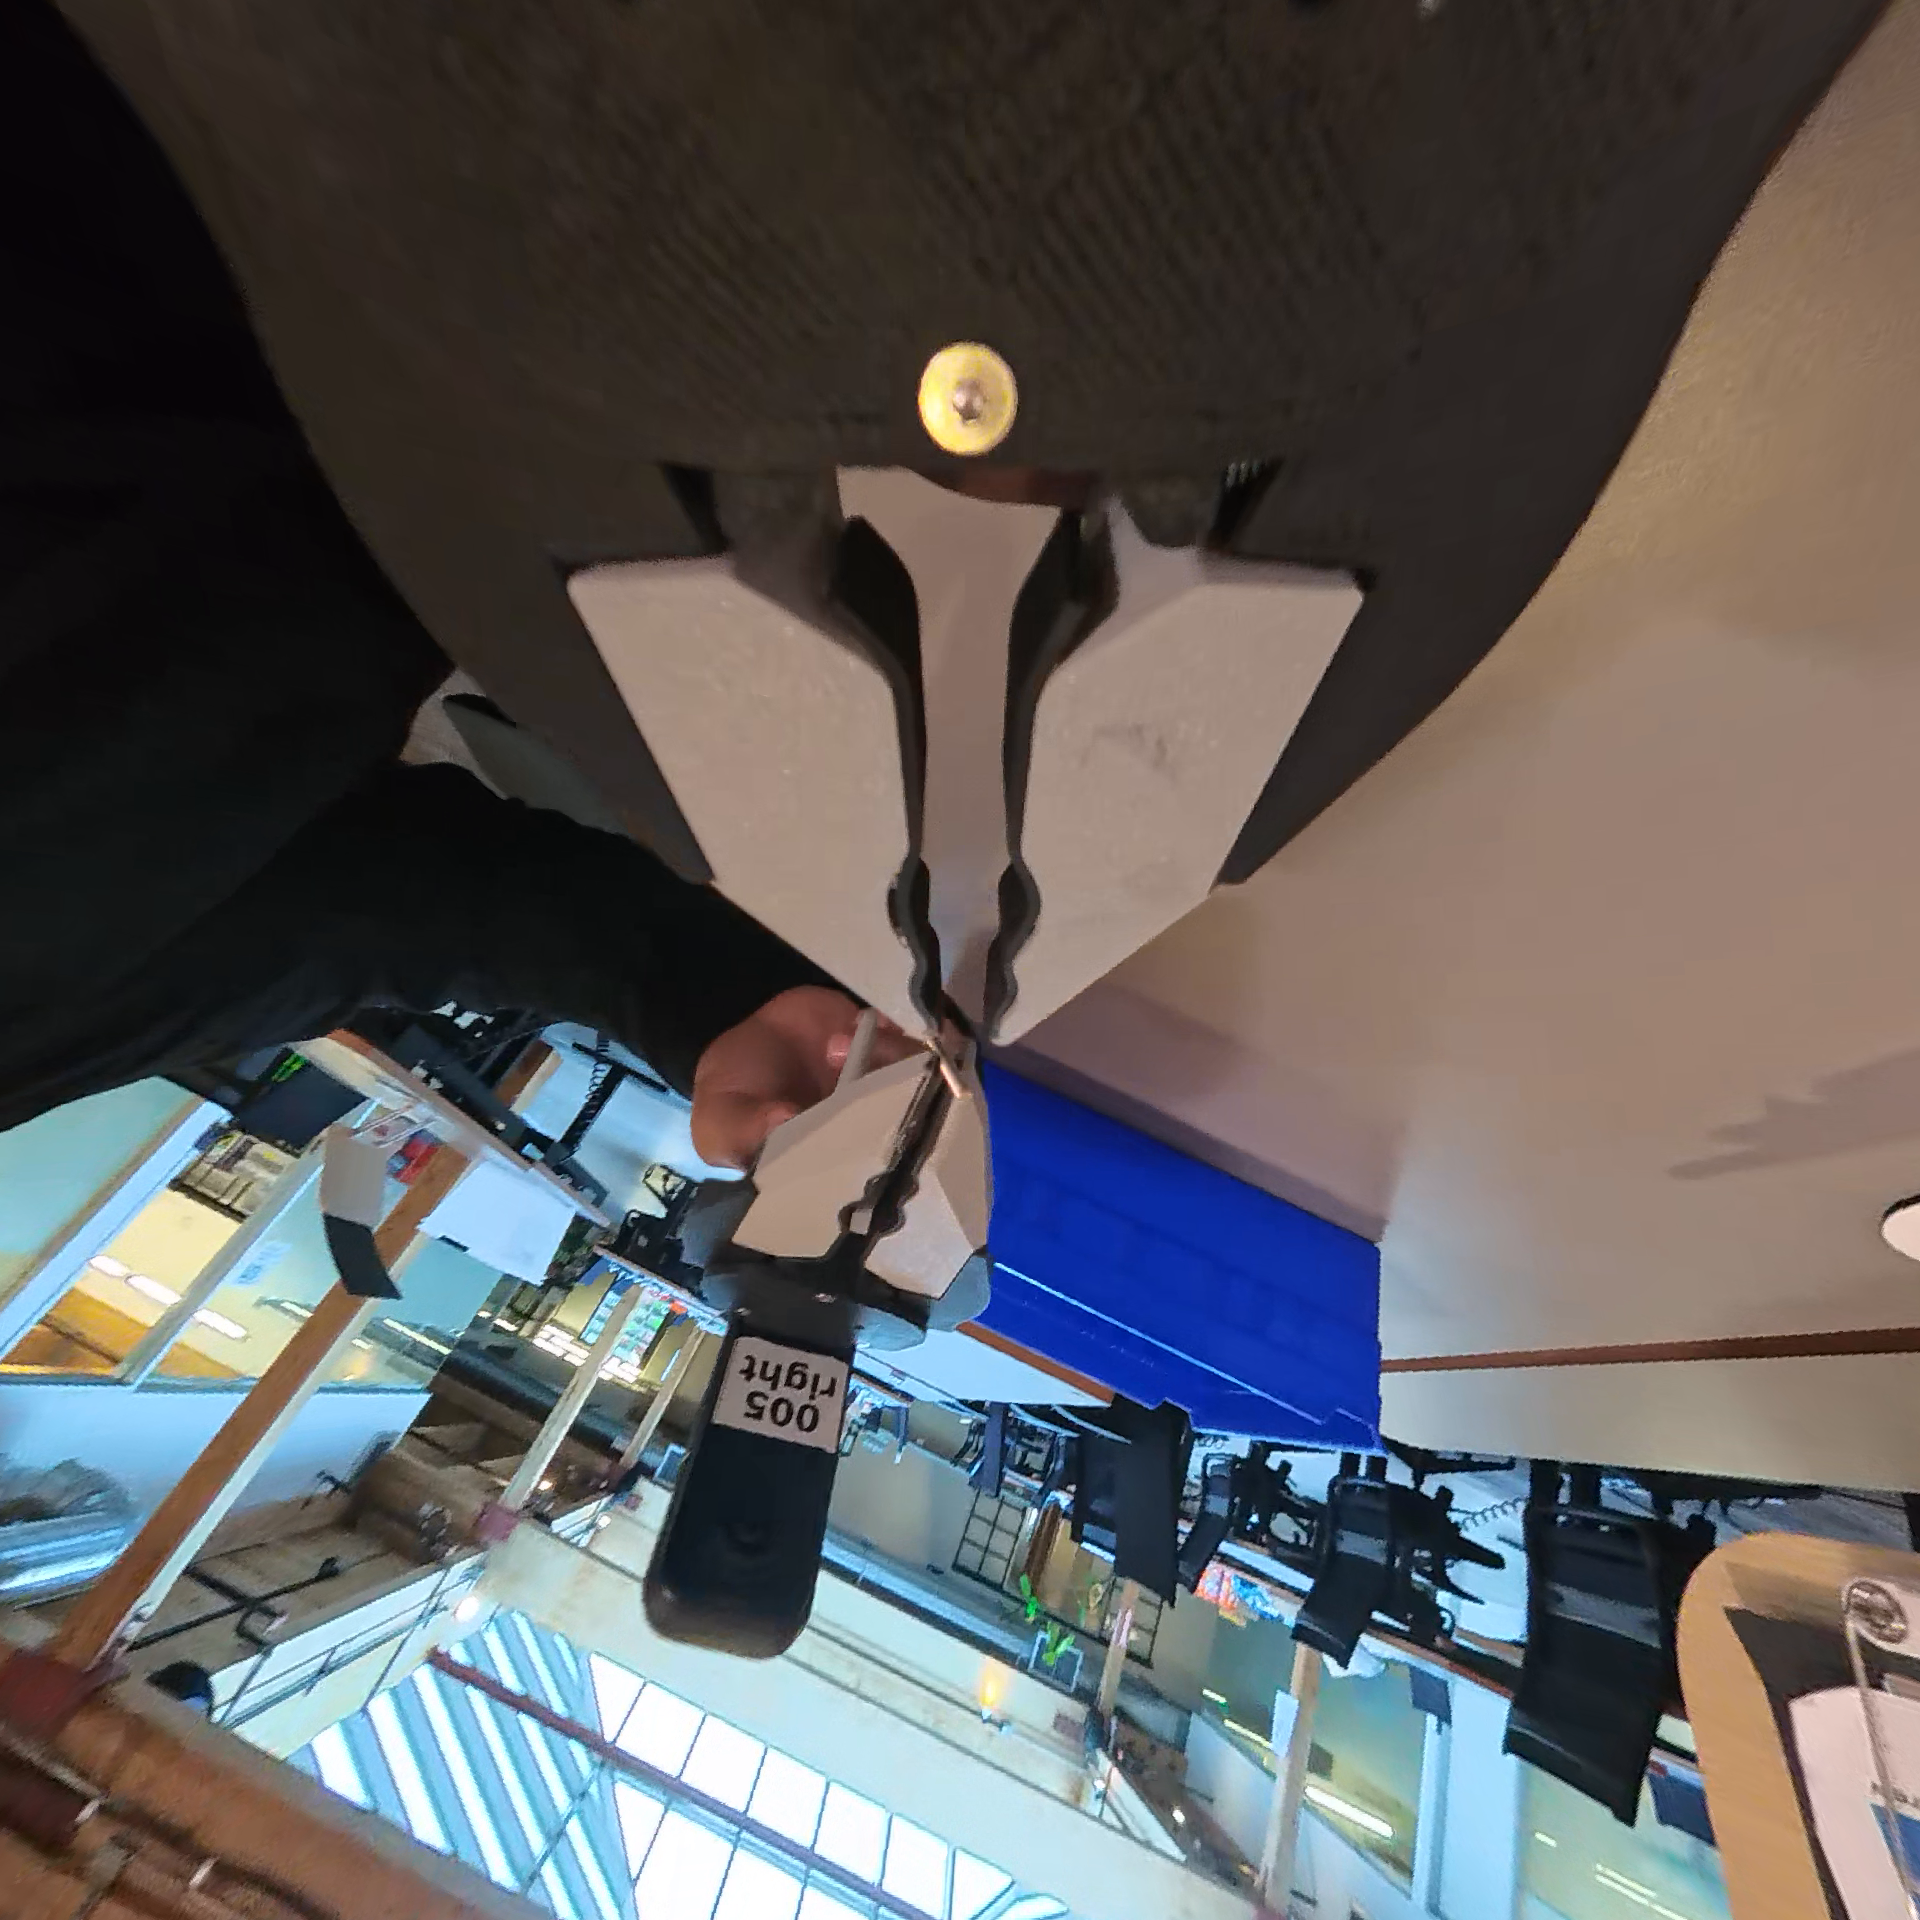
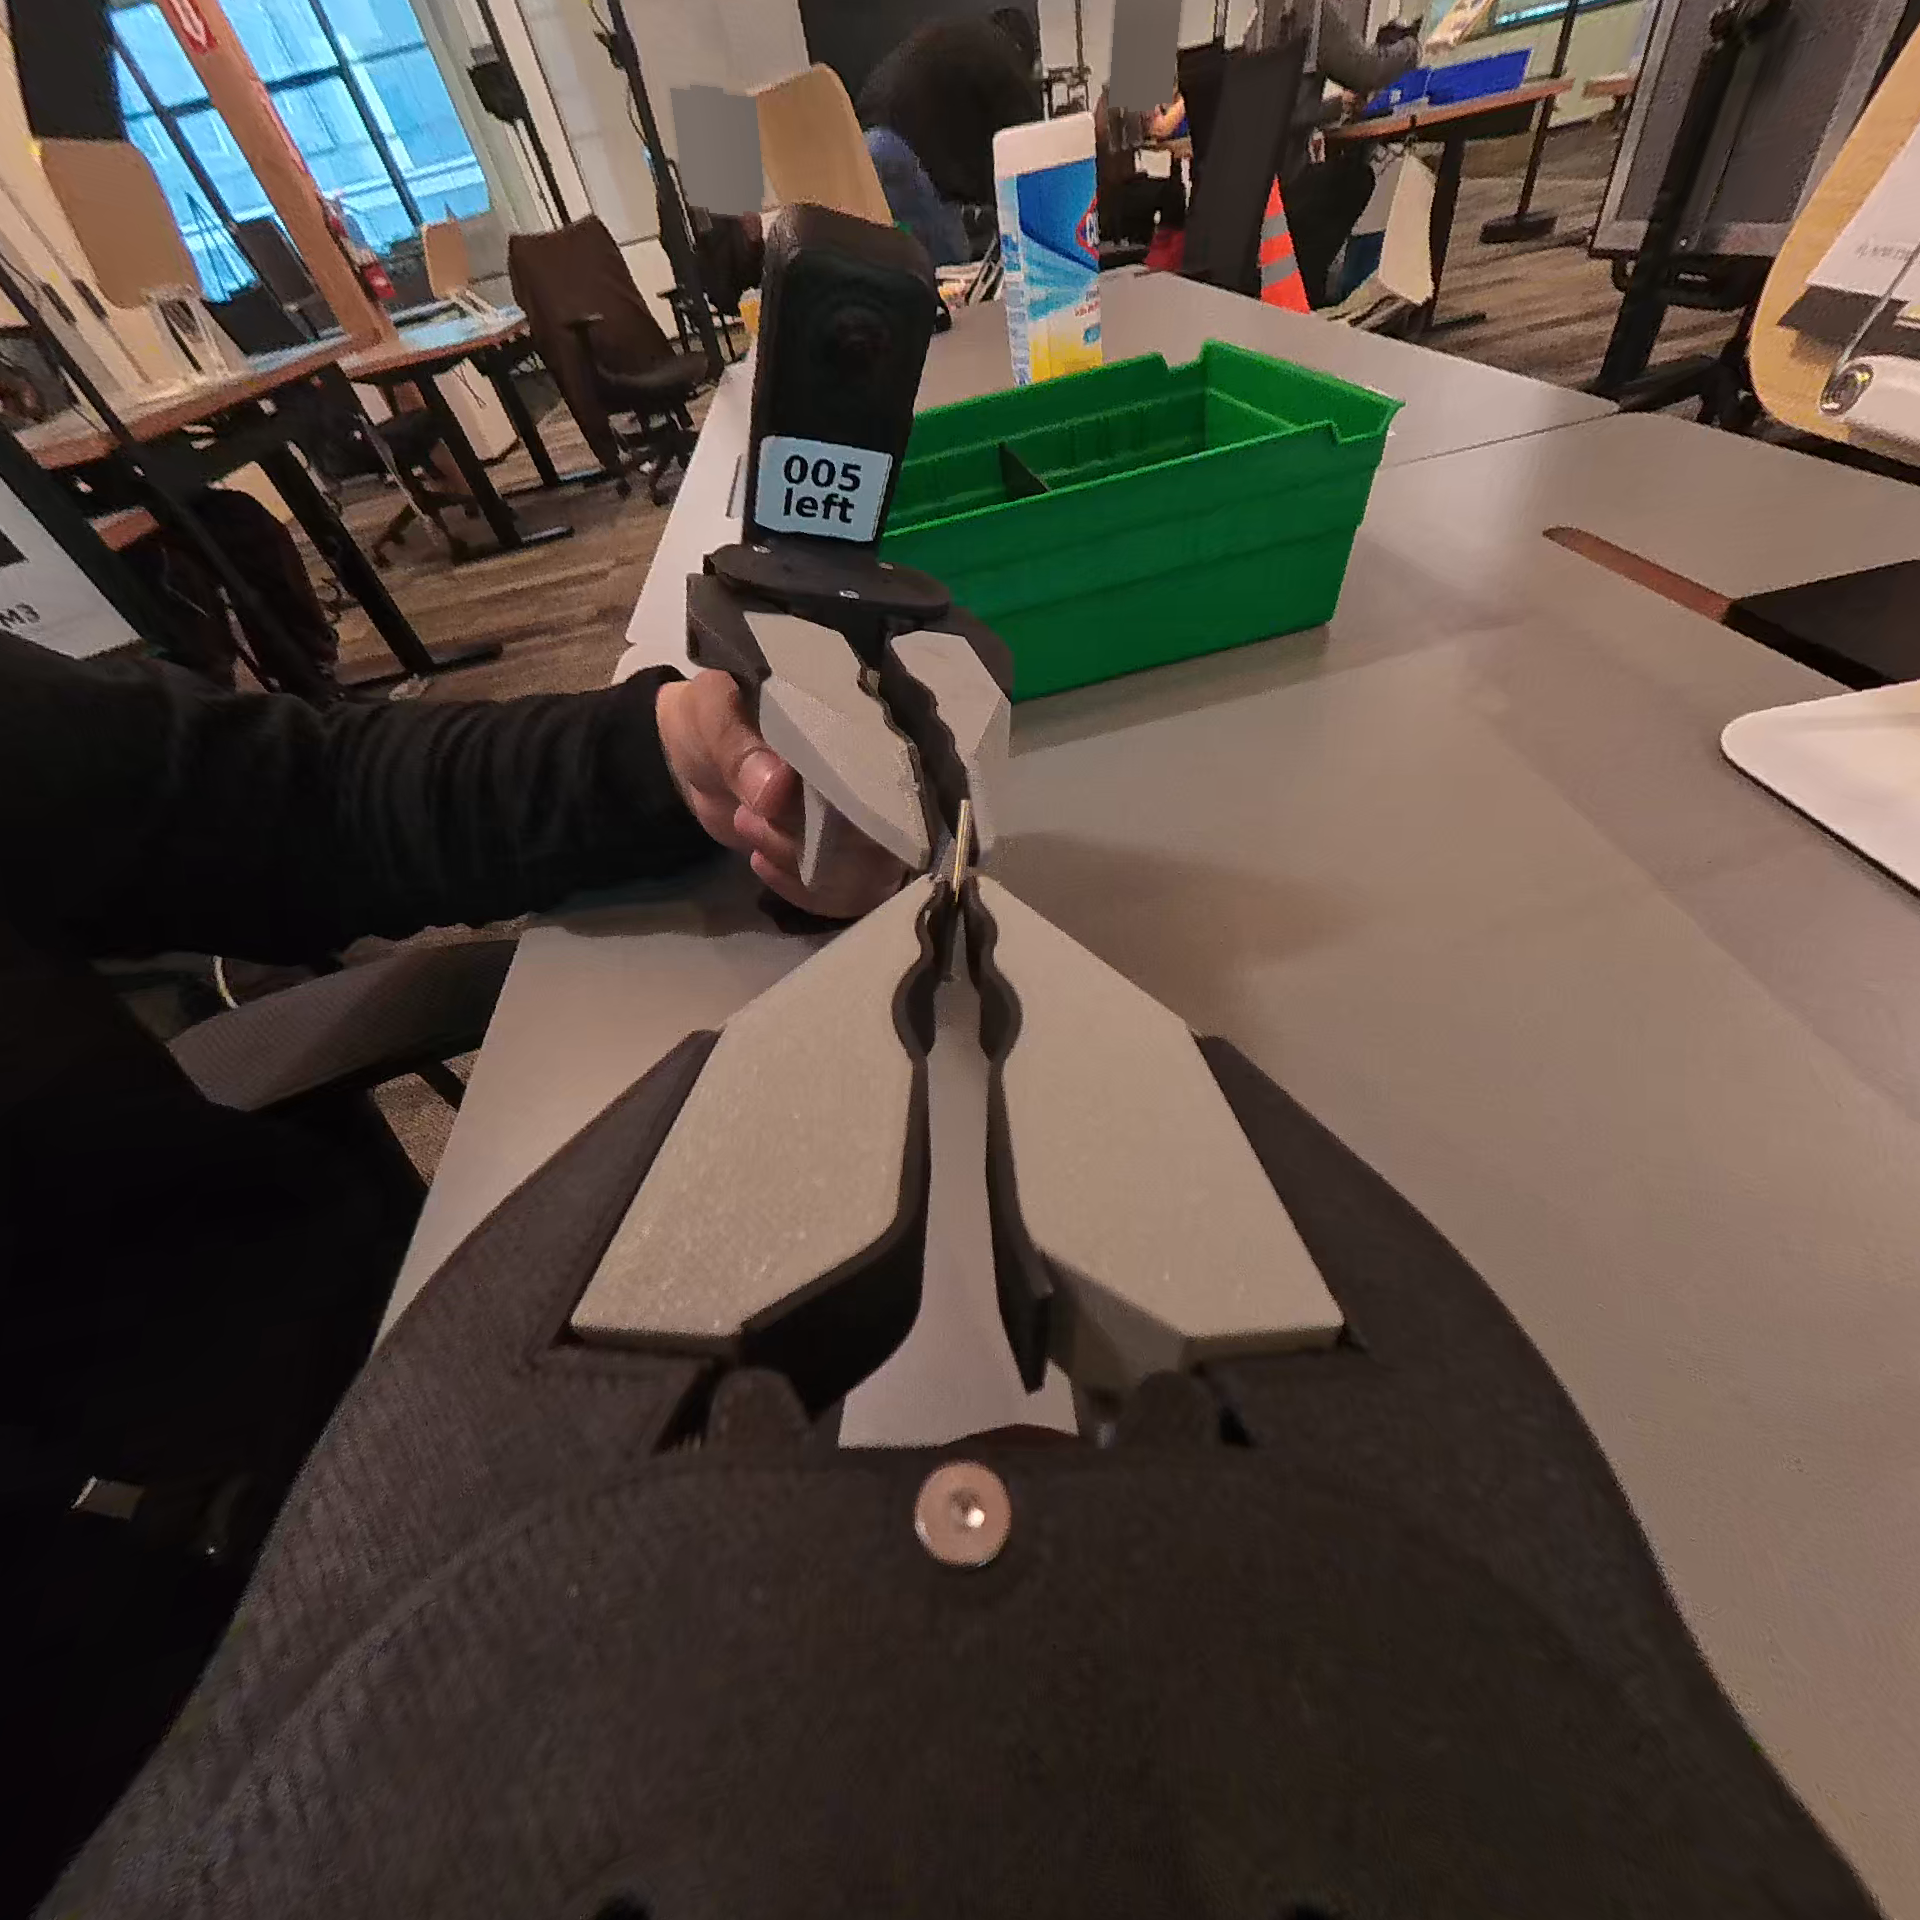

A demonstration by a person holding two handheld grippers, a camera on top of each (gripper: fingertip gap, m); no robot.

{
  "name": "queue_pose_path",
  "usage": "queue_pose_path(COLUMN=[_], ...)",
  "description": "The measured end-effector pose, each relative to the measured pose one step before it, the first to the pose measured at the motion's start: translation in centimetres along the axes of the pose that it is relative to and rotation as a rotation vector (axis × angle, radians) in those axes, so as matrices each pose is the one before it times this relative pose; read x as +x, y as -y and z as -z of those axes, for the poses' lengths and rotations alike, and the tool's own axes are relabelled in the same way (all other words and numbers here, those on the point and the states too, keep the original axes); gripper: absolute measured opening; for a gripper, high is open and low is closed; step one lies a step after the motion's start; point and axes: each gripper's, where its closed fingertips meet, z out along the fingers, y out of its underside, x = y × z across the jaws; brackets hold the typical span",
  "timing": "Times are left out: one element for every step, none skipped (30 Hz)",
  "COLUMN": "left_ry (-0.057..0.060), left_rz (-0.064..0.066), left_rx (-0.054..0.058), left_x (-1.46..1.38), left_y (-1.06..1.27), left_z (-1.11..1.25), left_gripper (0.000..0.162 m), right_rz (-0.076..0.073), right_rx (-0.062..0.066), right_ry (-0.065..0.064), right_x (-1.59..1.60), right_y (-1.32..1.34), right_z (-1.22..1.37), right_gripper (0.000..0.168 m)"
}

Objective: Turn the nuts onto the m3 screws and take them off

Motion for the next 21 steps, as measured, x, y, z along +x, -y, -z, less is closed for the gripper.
queue_pose_path(left_ry=[-0.0072, -0.0009, 0.0013, 0.0007, 0.0022, -0.0004, -0.0089, -0.0110, -0.0011, 0.0073, 0.0058, 0.0027, 0.0023, 0.0025, -0.0008, -0.0038, -0.0021, 0.0001, 0.0022, 0.0039, 0.0029], left_rz=[0.0029, -0.0001, -0.0045, -0.0057, -0.0041, -0.0027, -0.0020, -0.0021, -0.0041, -0.0076, -0.0077, -0.0050, -0.0022, 0.0006, 0.0043, 0.0085, 0.0079, 0.0024, -0.0018, -0.0032, -0.0022], left_rx=[0.0053, 0.0002, -0.0022, -0.0036, -0.0028, 0.0004, 0.0031, 0.0045, 0.0047, 0.0034, 0.0012, 0.0035, 0.0075, 0.0097, 0.0075, 0.0017, -0.0004, 0.0019, 0.0019, 0.0005, 0.0006], left_x=[0.149, 0.051, 0.040, 0.059, 0.049, 0.088, 0.232, 0.265, 0.126, -0.020, -0.011, 0.012, -0.004, -0.024, 0.004, 0.018, -0.024, -0.025, -0.029, -0.044, -0.040], left_y=[0.097, 0.006, -0.050, -0.077, -0.075, -0.038, 0.004, 0.043, 0.065, 0.072, 0.047, 0.095, 0.148, 0.172, 0.124, 0.008, -0.017, 0.010, 0.011, 0.005, -0.009], left_z=[-0.006, -0.048, -0.076, -0.073, -0.099, -0.081, -0.078, -0.069, -0.033, 0.015, 0.040, 0.050, 0.069, 0.061, 0.044, 0.011, -0.016, -0.005, 0.000, -0.011, -0.011], left_gripper=[0.006, 0.006, 0.006, 0.006, 0.007, 0.007, 0.006, 0.005, 0.005, 0.005, 0.004, 0.003, 0.002, 0.002, 0.003, 0.003, 0.003, 0.003, 0.003, 0.003, 0.003], right_rz=[-0.0012, 0.0001, 0.0007, 0.0021, 0.0047, 0.0057, 0.0047, 0.0025, 0.0010, 0.0013, 0.0017, -0.0016, -0.0025, -0.0018, 0.0011, 0.0032, 0.0026, 0.0011, 0.0016, 0.0002, -0.0024], right_rx=[0.0102, 0.0082, 0.0065, 0.0059, 0.0042, 0.0017, -0.0007, -0.0044, -0.0063, -0.0063, 0.0031, 0.0014, 0.0007, 0.0023, -0.0006, -0.0023, -0.0010, -0.0001, 0.0000, -0.0007, 0.0000], right_ry=[0.0033, 0.0051, 0.0063, 0.0008, 0.0005, 0.0041, 0.0025, -0.0021, -0.0027, -0.0001, -0.0014, 0.0038, 0.0072, 0.0041, 0.0021, -0.0034, -0.0024, -0.0005, -0.0019, 0.0005, 0.0003], right_x=[-0.070, -0.105, -0.135, -0.070, -0.072, -0.137, -0.093, -0.006, 0.029, -0.012, 0.015, -0.041, -0.085, -0.056, -0.046, 0.033, 0.014, -0.021, 0.014, -0.006, 0.022], right_y=[0.140, 0.119, 0.108, 0.097, 0.075, 0.021, -0.030, -0.106, -0.134, -0.136, 0.029, 0.020, 0.003, 0.013, -0.015, -0.038, -0.011, -0.001, 0.010, -0.018, -0.014], right_z=[0.025, -0.008, -0.022, -0.025, -0.040, -0.053, -0.085, -0.110, -0.114, -0.103, -0.011, 0.007, 0.000, -0.011, -0.034, -0.040, -0.038, -0.034, -0.015, -0.007, 0.001], right_gripper=[0.000, 0.000, 0.000, 0.000, 0.000, 0.000, 0.000, 0.000, 0.000, 0.000, 0.000, 0.000, 0.000, 0.000, 0.000, 0.000, 0.000, 0.000, 0.000, 0.000, 0.000])
